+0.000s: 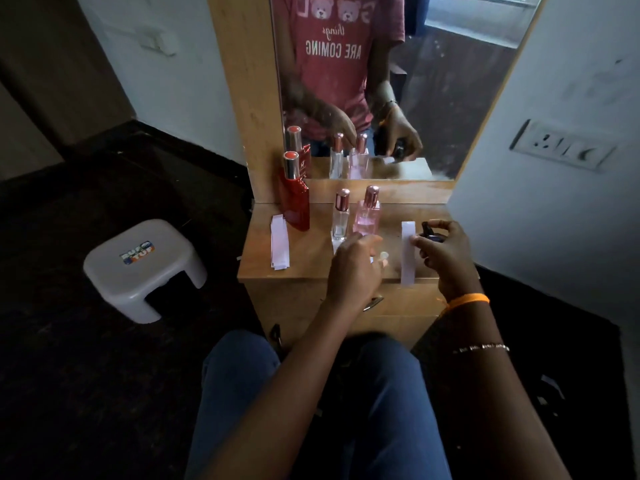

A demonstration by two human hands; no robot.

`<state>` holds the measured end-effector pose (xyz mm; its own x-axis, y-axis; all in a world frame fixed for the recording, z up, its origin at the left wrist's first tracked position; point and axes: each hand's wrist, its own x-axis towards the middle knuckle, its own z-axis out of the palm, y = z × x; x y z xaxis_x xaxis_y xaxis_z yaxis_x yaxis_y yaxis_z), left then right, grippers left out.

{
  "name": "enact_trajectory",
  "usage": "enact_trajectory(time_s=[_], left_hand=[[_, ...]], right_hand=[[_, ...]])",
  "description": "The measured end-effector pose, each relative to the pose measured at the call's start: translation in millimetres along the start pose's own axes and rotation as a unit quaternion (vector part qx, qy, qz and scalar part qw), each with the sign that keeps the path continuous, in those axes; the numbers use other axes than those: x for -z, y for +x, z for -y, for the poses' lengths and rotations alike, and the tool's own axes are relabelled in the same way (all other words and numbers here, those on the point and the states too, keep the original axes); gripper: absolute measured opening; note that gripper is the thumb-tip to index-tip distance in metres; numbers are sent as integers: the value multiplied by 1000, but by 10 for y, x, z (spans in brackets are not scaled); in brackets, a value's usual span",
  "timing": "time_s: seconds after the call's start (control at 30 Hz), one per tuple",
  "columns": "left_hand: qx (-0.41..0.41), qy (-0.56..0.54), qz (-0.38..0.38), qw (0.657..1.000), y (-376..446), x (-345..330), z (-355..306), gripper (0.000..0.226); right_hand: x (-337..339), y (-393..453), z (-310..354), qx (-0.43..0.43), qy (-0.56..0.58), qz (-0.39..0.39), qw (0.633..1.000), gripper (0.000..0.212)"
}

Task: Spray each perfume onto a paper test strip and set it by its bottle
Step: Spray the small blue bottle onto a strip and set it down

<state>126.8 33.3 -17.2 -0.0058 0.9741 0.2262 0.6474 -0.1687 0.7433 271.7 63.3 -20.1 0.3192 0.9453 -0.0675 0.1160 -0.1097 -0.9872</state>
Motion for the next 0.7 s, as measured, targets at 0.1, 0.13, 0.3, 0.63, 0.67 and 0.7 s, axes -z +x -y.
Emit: enact_trajectory(time_s=[0.1, 0.13, 0.3, 0.63, 0.67, 0.7], left_hand=[[-30, 53, 10, 998, 85, -113, 7, 28], [-32, 61, 9, 998, 96, -138, 19, 23], [-33, 64, 13, 997, 123, -192, 74, 11], [18, -53, 22, 998, 108, -2, 62, 10], [32, -72, 25, 997, 108, 30, 54, 11], [51, -98, 27, 994, 109, 65, 44, 11]], right_hand=[[-72, 114, -67, -12, -15, 18, 1000, 40], [-106, 139, -93, -16, -22, 18, 999, 38], [-237, 230, -150, -8, -56, -12, 998, 37], [-345, 181, -195, 90, -182, -44, 978, 47], [-341, 176, -197, 97, -186, -49, 977, 47], [-334, 155, -187, 113, -190, -58, 974, 47]])
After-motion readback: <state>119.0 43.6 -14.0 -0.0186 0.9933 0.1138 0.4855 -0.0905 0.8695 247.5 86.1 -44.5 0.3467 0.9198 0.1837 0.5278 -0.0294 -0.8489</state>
